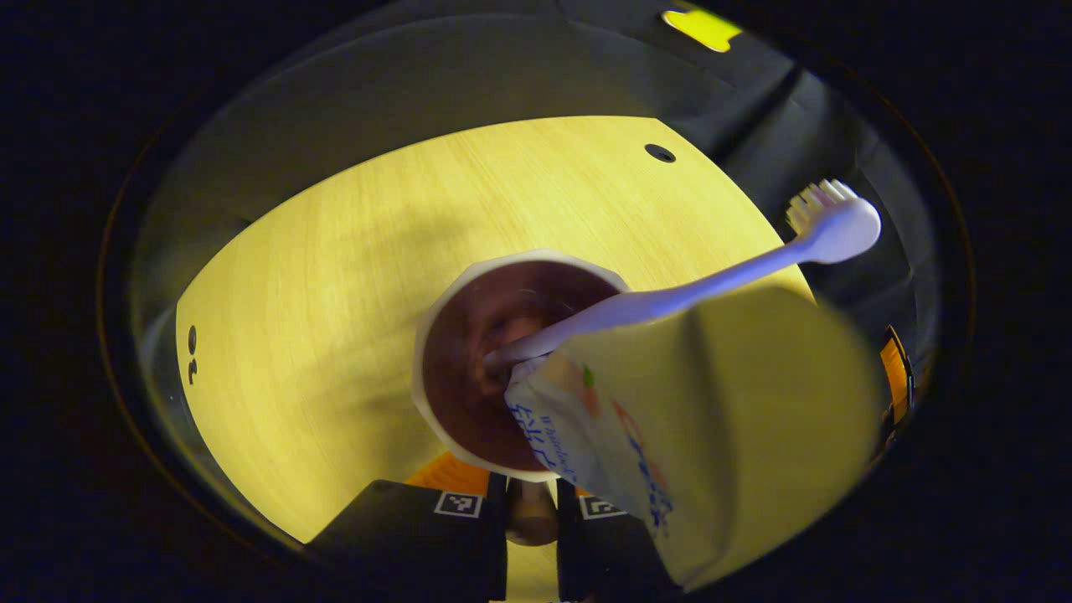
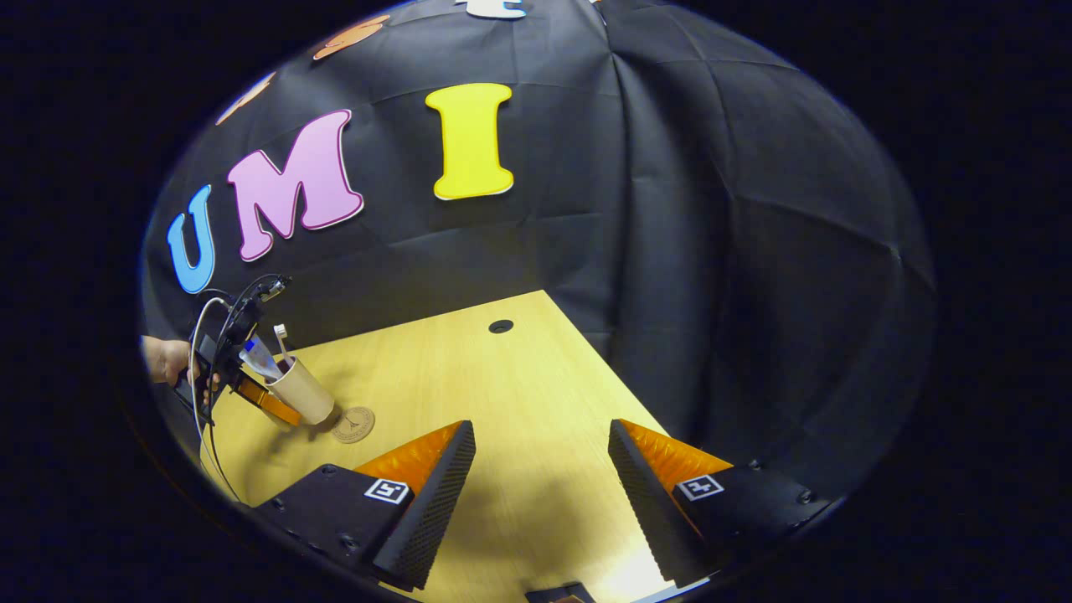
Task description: Put the toothbrush and toothpaste on the desktop into the cup, then pick up the cup and place it on the coaster on the desktop.
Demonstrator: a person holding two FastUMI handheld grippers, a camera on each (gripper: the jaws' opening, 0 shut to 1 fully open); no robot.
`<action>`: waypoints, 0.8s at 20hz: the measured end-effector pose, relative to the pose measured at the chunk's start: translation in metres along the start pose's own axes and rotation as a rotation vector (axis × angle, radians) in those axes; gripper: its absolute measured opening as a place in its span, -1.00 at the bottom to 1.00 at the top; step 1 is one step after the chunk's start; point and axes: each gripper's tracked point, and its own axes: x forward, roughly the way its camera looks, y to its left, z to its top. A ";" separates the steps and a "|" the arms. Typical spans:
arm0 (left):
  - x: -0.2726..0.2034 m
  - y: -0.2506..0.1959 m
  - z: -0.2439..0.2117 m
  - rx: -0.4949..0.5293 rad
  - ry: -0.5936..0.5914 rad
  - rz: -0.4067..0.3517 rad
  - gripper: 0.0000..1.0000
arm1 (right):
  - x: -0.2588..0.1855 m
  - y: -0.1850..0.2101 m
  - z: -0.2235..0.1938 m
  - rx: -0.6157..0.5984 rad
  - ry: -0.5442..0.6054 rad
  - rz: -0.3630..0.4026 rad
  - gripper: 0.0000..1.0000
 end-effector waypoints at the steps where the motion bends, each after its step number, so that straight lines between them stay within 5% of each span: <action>1: 0.005 -0.005 0.000 0.008 0.007 0.002 -0.36 | -0.003 -0.007 -0.003 0.011 0.005 -0.010 0.97; 16: 0.032 -0.029 0.005 0.036 0.065 0.029 -0.31 | -0.019 -0.052 -0.020 0.060 0.027 -0.094 0.98</action>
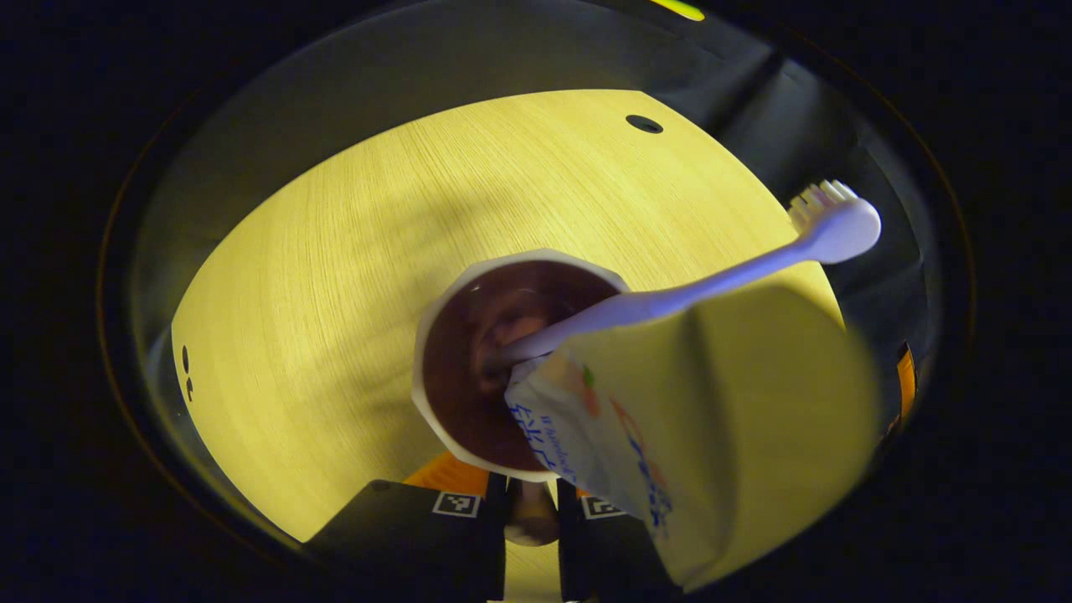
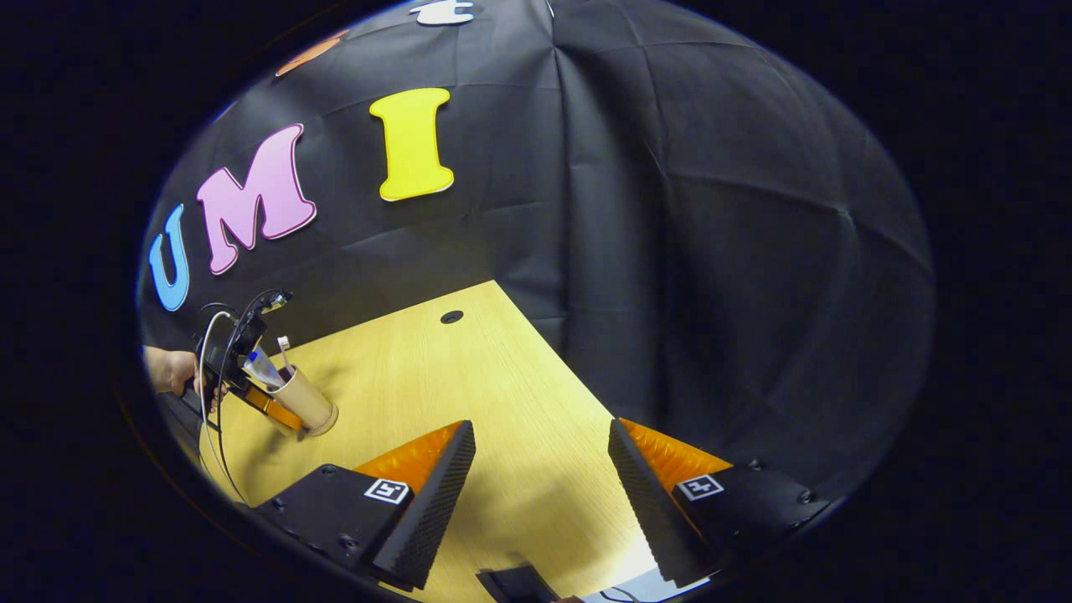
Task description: Put the toothbrush and toothpaste on the desktop into the cup, then pick up the cup and place it on the coaster on the desktop.
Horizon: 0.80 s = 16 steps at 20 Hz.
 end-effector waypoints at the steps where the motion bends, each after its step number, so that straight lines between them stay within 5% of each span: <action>1: 0.000 -0.003 0.002 0.003 0.004 0.001 -0.30 | 0.001 0.000 0.000 0.001 0.001 0.002 0.97; 4: -0.006 -0.007 0.001 -0.005 0.006 -0.014 -0.19 | 0.001 0.005 -0.001 0.001 0.003 0.009 0.98; 9: -0.046 -0.006 -0.001 -0.020 -0.078 -0.046 1.00 | -0.003 0.030 0.004 -0.027 -0.002 0.050 0.97; 16: -0.156 0.008 -0.020 -0.060 -0.348 -0.033 0.96 | -0.030 0.091 0.030 -0.083 -0.040 0.132 0.97</action>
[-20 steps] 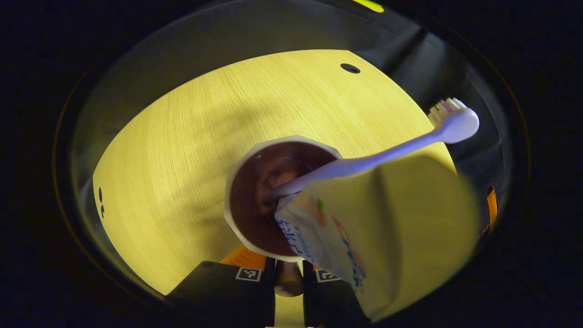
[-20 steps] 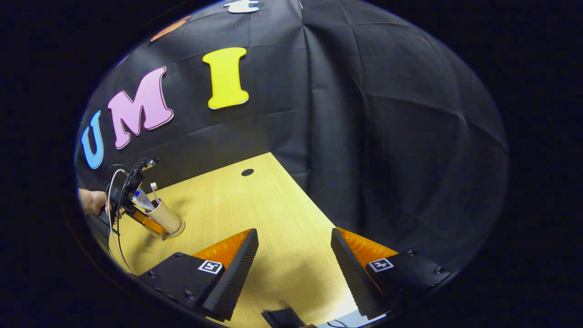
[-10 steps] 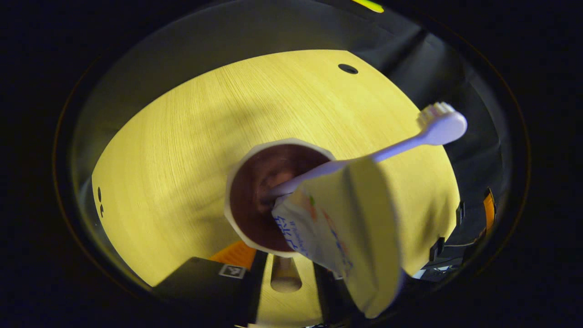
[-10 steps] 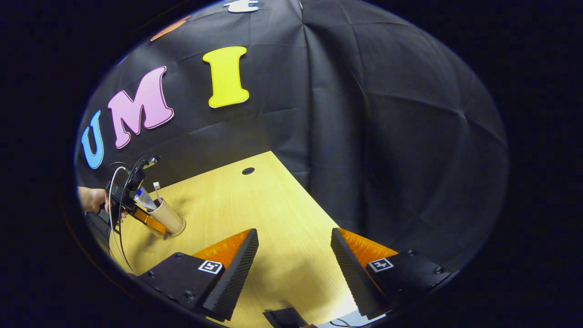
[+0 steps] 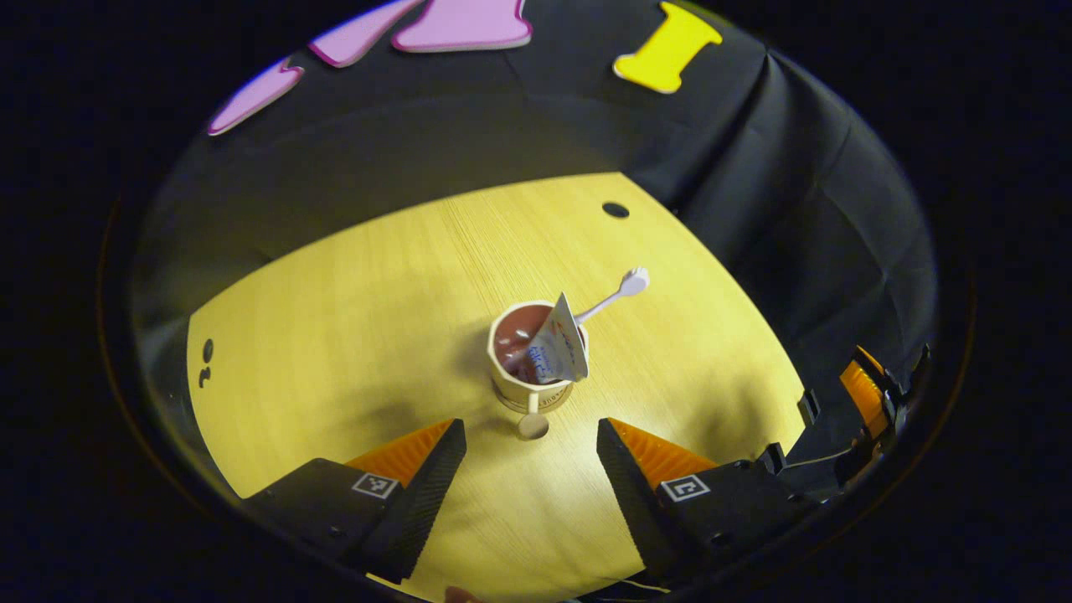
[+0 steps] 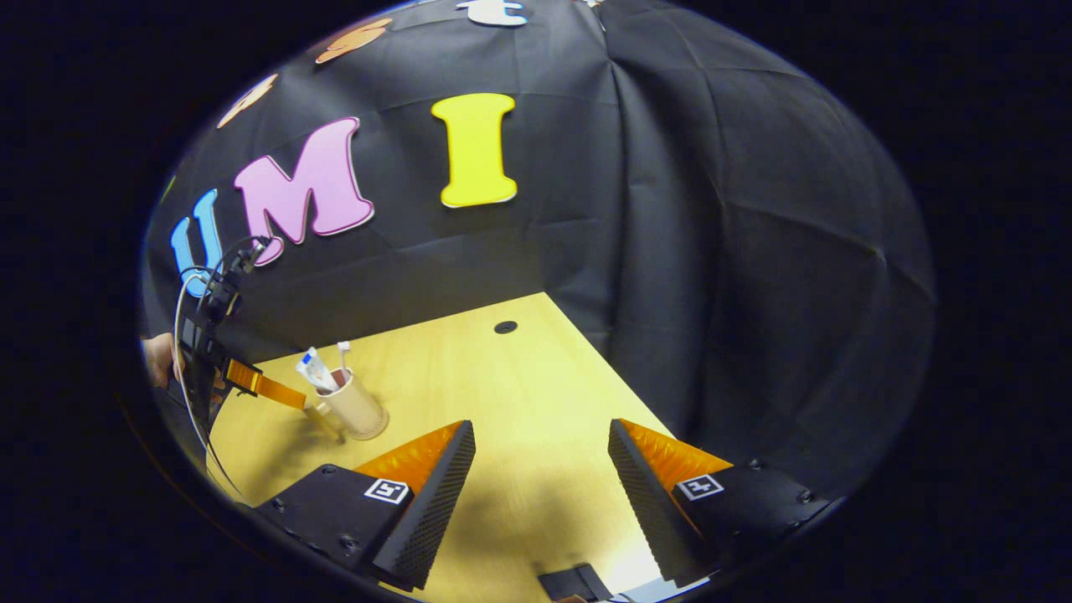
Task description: Put the toothbrush and toothpaste on the desktop into the cup, then pick up the cup and place it on the coaster on the desktop.
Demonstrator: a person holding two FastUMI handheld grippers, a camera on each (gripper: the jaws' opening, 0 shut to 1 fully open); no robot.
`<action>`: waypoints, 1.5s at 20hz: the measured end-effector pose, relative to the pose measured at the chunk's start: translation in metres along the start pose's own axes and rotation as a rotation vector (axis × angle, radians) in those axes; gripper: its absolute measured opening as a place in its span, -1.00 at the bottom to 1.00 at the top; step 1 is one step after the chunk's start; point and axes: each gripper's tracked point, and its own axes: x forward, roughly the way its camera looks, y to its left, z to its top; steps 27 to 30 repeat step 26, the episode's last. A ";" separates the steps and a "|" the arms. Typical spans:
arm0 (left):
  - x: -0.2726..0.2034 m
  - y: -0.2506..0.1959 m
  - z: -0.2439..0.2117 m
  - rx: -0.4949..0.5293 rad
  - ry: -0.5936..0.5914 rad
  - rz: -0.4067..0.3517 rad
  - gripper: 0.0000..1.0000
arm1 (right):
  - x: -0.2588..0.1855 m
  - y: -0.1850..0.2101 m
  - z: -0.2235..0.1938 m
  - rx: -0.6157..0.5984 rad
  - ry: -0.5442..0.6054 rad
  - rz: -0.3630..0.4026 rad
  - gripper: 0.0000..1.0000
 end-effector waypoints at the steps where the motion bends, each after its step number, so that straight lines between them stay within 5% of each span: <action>1: -0.022 0.003 0.003 -0.012 -0.056 0.009 0.96 | -0.005 0.012 0.005 -0.006 -0.003 0.014 0.97; 7: -0.154 0.054 -0.008 -0.157 -0.445 0.151 0.95 | -0.041 0.088 0.035 -0.056 -0.046 0.109 0.97; 14: -0.286 0.092 -0.091 -0.263 -0.786 0.313 0.94 | -0.095 0.173 0.041 -0.144 -0.093 0.245 0.97; 20: -0.352 0.092 -0.173 -0.288 -0.927 0.442 0.94 | -0.133 0.212 0.014 -0.147 -0.090 0.288 0.97; 30: -0.352 0.059 -0.214 -0.268 -0.950 0.446 0.94 | -0.163 0.219 -0.007 -0.167 -0.119 0.294 0.97</action>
